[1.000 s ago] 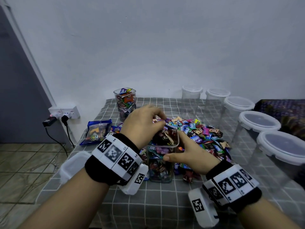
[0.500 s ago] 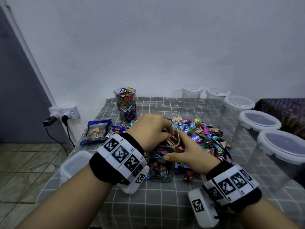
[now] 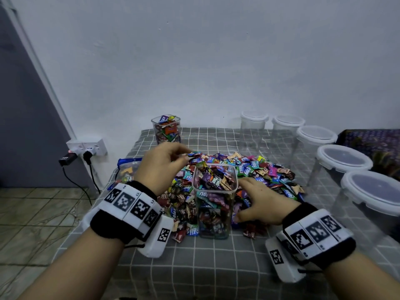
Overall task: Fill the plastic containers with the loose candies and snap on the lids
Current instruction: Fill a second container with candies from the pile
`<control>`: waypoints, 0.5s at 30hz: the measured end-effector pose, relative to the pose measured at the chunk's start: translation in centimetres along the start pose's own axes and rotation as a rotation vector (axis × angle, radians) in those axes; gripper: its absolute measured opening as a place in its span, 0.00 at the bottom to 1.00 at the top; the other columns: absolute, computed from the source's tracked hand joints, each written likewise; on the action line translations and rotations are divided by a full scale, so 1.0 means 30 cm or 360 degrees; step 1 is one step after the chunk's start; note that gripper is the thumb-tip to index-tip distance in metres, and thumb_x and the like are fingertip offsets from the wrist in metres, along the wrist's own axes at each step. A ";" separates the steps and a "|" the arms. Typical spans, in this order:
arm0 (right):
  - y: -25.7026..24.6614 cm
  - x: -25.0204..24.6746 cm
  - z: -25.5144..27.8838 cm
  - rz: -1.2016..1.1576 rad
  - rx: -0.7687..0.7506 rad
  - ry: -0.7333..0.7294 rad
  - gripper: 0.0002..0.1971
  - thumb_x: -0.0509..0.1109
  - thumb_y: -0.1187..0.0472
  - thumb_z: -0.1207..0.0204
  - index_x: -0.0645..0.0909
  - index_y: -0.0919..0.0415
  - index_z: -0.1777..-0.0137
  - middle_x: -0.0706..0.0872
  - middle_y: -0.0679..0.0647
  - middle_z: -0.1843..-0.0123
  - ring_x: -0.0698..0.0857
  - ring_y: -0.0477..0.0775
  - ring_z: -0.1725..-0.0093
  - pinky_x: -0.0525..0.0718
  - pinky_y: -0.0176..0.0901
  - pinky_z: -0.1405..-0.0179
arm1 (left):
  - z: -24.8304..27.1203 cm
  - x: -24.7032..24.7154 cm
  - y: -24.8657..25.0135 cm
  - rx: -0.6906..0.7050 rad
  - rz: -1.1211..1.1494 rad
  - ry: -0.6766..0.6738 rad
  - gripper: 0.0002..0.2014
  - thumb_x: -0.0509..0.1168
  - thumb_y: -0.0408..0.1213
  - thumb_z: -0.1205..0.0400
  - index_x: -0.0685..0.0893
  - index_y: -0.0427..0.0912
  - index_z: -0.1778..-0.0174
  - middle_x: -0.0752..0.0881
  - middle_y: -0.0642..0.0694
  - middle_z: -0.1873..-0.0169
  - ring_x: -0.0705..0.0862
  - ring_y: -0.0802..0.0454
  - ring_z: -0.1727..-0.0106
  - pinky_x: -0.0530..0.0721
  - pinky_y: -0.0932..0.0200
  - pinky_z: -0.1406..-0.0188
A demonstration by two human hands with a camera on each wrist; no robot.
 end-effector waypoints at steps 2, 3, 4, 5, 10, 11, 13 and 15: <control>0.033 -0.020 -0.011 0.0253 0.0156 0.0026 0.43 0.74 0.47 0.31 0.56 0.52 0.19 0.61 0.51 0.21 0.62 0.53 0.24 0.69 0.52 0.26 | -0.001 0.013 -0.048 -0.0113 -0.0277 -0.0173 0.11 0.67 0.42 0.20 0.84 0.54 0.43 0.84 0.54 0.45 0.82 0.55 0.46 0.81 0.54 0.44; 0.047 -0.031 -0.017 0.0376 0.0230 0.0057 0.40 0.72 0.47 0.29 0.57 0.53 0.19 0.62 0.51 0.22 0.64 0.54 0.24 0.71 0.52 0.27 | 0.000 0.026 -0.073 -0.0174 -0.0474 -0.0301 0.14 0.67 0.45 0.20 0.82 0.55 0.39 0.82 0.54 0.40 0.81 0.53 0.41 0.79 0.54 0.42; 0.062 -0.036 -0.023 0.0468 0.0303 0.0069 0.39 0.70 0.46 0.27 0.58 0.53 0.20 0.64 0.52 0.22 0.65 0.55 0.25 0.72 0.51 0.29 | 0.002 0.042 -0.100 -0.0236 -0.0659 -0.0424 0.17 0.67 0.49 0.21 0.79 0.56 0.35 0.79 0.54 0.35 0.79 0.51 0.37 0.77 0.55 0.41; 0.074 -0.036 -0.030 0.0536 0.0359 0.0060 0.39 0.69 0.45 0.27 0.58 0.53 0.19 0.64 0.53 0.22 0.65 0.56 0.24 0.72 0.51 0.29 | 0.003 0.059 -0.129 -0.0294 -0.0802 -0.0534 0.22 0.68 0.51 0.22 0.77 0.57 0.32 0.76 0.52 0.31 0.77 0.50 0.34 0.77 0.54 0.38; 0.108 0.012 -0.051 0.0648 0.0476 -0.0148 0.49 0.72 0.40 0.30 0.47 0.50 0.17 0.61 0.54 0.19 0.67 0.57 0.23 0.75 0.51 0.32 | 0.016 0.145 -0.236 -0.0533 -0.1094 -0.0978 0.42 0.72 0.58 0.28 0.59 0.61 0.20 0.62 0.47 0.21 0.70 0.44 0.25 0.76 0.47 0.33; 0.106 0.015 -0.055 0.0661 0.0474 -0.0165 0.50 0.72 0.39 0.31 0.46 0.50 0.17 0.61 0.54 0.19 0.67 0.58 0.23 0.75 0.51 0.32 | 0.020 0.158 -0.248 -0.0559 -0.1121 -0.1052 0.43 0.72 0.58 0.28 0.57 0.61 0.20 0.60 0.47 0.20 0.68 0.43 0.23 0.75 0.46 0.32; 0.098 0.019 -0.063 0.0681 0.0467 -0.0187 0.49 0.72 0.40 0.30 0.46 0.49 0.16 0.60 0.54 0.18 0.67 0.58 0.23 0.75 0.51 0.32 | 0.026 0.176 -0.256 -0.0556 -0.1154 -0.1143 0.42 0.73 0.56 0.28 0.59 0.63 0.21 0.65 0.48 0.21 0.69 0.44 0.24 0.75 0.48 0.32; 0.090 0.025 -0.071 0.0711 0.0447 -0.0213 0.46 0.72 0.42 0.28 0.50 0.50 0.17 0.63 0.55 0.20 0.69 0.58 0.24 0.76 0.49 0.33 | 0.024 0.186 -0.257 -0.0523 -0.1145 -0.1140 0.37 0.73 0.54 0.27 0.64 0.63 0.22 0.74 0.50 0.26 0.74 0.47 0.28 0.78 0.51 0.35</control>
Point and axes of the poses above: each hand's wrist, its own z-axis away from the middle knuckle, its own x-axis out of the palm, y = z × x, the point moved 3 cm from there along -z, towards the middle knuckle
